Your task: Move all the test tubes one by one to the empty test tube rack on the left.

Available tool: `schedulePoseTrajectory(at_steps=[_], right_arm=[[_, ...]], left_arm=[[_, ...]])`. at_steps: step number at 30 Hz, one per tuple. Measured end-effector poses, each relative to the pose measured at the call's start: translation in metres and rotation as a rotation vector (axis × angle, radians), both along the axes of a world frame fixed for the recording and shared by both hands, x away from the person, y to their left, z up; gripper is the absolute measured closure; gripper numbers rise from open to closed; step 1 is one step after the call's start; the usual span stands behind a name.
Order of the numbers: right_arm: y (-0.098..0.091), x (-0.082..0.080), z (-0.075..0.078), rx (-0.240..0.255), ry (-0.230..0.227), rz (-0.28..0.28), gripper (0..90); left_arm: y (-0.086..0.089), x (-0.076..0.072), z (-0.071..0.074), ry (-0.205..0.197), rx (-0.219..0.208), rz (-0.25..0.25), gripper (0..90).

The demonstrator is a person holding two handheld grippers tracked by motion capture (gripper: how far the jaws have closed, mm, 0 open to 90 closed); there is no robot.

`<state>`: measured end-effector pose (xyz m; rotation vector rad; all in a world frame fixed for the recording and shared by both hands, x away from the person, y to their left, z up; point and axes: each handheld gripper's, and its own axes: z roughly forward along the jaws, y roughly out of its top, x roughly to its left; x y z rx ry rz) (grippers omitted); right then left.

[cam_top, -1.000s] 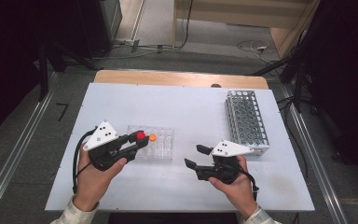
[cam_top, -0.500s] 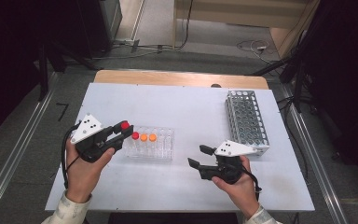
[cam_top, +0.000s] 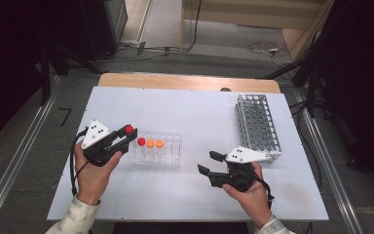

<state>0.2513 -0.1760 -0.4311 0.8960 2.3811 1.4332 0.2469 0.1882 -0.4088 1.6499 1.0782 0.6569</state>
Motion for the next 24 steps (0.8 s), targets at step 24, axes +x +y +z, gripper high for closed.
schedulePoseTrajectory(at_steps=[24], right_arm=[[-0.008,0.005,-0.001,0.008,0.001,-0.027,34.7]], left_arm=[[0.002,-0.001,-0.01,0.086,-0.055,-0.013,51.6]])
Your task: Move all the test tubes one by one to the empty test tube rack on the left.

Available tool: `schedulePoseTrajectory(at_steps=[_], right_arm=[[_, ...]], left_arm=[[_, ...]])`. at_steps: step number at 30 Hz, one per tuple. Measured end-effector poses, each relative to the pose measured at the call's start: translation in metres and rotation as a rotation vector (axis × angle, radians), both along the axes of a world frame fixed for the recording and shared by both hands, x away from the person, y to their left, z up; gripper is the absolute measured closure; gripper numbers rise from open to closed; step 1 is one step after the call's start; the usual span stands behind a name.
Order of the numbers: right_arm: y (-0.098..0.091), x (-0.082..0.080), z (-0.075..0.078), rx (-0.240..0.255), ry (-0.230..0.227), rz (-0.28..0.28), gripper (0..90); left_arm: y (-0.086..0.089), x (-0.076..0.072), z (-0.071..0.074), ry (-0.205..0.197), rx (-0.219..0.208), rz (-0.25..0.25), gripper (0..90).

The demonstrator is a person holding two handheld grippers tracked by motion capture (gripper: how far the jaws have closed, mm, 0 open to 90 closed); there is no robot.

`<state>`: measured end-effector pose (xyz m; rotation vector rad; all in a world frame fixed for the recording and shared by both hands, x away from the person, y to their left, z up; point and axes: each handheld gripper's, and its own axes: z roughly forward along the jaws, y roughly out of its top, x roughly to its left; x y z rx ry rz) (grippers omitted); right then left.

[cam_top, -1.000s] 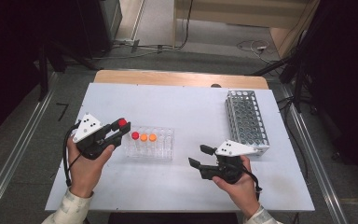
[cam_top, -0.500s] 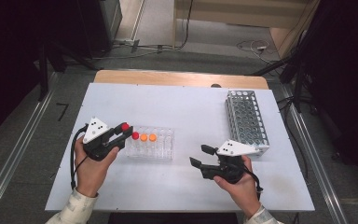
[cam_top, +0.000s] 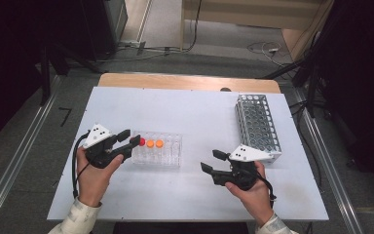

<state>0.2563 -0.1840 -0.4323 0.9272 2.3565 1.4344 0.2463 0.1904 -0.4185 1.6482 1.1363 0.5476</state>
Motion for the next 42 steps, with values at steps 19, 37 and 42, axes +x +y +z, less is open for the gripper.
schedulePoseTrajectory(at_steps=[19,37,42], right_arm=[[-0.043,0.014,-0.007,-0.008,-0.007,-0.139,31.5],[-0.11,0.006,-0.011,-0.029,-0.04,-0.307,26.9],[-0.129,0.002,-0.016,-0.034,-0.031,-0.357,26.1]], left_arm=[[0.029,-0.024,-0.012,0.004,-0.037,0.036,23.5],[0.06,-0.031,-0.04,0.041,-0.025,0.134,18.4],[0.069,-0.034,-0.047,0.048,-0.017,0.161,18.0]])
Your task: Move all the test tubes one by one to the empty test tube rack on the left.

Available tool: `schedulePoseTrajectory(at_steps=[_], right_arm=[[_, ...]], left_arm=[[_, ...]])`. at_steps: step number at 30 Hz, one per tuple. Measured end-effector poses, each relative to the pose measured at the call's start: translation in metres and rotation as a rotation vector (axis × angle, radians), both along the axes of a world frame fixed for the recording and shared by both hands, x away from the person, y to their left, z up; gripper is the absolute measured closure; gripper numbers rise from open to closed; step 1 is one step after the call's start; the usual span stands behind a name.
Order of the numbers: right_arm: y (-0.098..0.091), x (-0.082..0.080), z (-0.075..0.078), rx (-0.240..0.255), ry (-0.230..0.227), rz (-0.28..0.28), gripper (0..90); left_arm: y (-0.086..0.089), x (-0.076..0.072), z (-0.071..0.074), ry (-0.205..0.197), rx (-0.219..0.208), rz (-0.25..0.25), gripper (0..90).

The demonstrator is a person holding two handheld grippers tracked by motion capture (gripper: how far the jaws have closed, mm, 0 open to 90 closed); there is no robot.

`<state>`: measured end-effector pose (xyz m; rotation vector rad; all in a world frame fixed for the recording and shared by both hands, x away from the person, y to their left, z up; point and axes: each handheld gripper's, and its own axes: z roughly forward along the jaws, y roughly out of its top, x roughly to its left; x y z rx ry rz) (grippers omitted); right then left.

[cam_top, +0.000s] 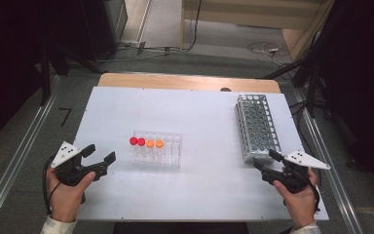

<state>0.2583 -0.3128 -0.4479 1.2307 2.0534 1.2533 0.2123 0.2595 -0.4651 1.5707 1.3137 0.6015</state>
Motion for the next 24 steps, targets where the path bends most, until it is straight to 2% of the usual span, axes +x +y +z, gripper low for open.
schedulePoseTrajectory(at_steps=[5,15,24], right_arm=[[-0.013,-0.004,-0.001,0.006,0.0,-0.028,25.9],[-0.039,-0.009,-0.005,0.005,0.013,-0.098,25.7],[-0.066,-0.007,-0.017,-0.021,0.037,-0.2,25.5]], left_arm=[[0.005,-0.003,0.0,-0.012,-0.002,0.022,17.7],[0.013,-0.01,-0.006,-0.002,0.008,0.044,17.7],[0.019,-0.008,-0.011,0.01,0.019,0.07,17.7]])
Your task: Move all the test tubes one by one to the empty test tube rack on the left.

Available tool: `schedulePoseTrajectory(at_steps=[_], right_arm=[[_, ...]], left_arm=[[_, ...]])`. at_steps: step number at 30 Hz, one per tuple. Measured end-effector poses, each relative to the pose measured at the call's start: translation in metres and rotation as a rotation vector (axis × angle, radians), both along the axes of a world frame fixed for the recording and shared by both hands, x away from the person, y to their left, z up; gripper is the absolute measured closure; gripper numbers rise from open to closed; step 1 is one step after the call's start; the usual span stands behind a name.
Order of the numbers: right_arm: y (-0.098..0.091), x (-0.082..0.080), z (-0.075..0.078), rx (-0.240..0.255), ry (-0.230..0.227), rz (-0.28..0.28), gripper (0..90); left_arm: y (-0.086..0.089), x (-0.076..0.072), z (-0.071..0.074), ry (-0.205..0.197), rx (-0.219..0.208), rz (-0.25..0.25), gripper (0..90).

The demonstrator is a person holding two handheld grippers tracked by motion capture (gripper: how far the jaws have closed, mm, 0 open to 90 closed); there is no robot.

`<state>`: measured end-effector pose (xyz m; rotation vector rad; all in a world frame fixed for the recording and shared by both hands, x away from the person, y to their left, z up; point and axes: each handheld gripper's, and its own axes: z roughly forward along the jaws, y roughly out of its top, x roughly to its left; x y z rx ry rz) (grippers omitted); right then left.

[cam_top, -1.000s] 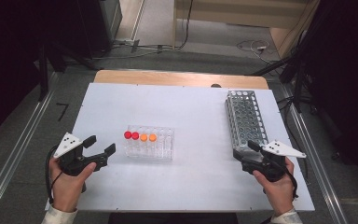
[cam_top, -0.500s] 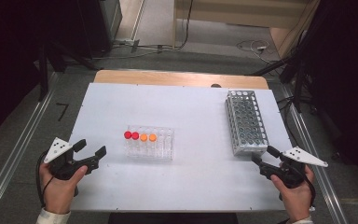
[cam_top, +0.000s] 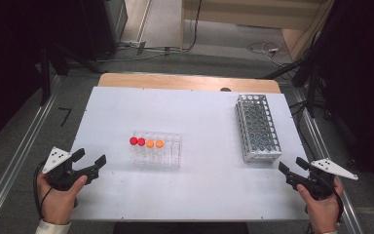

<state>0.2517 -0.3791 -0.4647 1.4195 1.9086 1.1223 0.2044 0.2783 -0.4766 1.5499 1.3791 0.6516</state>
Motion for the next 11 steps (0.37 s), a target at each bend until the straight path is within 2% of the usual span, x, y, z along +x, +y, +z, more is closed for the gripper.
schedulePoseTrajectory(at_steps=[7,11], right_arm=[[-0.013,0.003,-0.008,0.005,0.025,-0.044,25.5],[-0.014,0.004,-0.009,0.005,0.03,-0.045,24.8]], left_arm=[[0.002,0.001,-0.003,0.013,-0.001,0.012,17.7],[0.002,0.004,-0.007,0.027,0.007,0.012,17.7]])
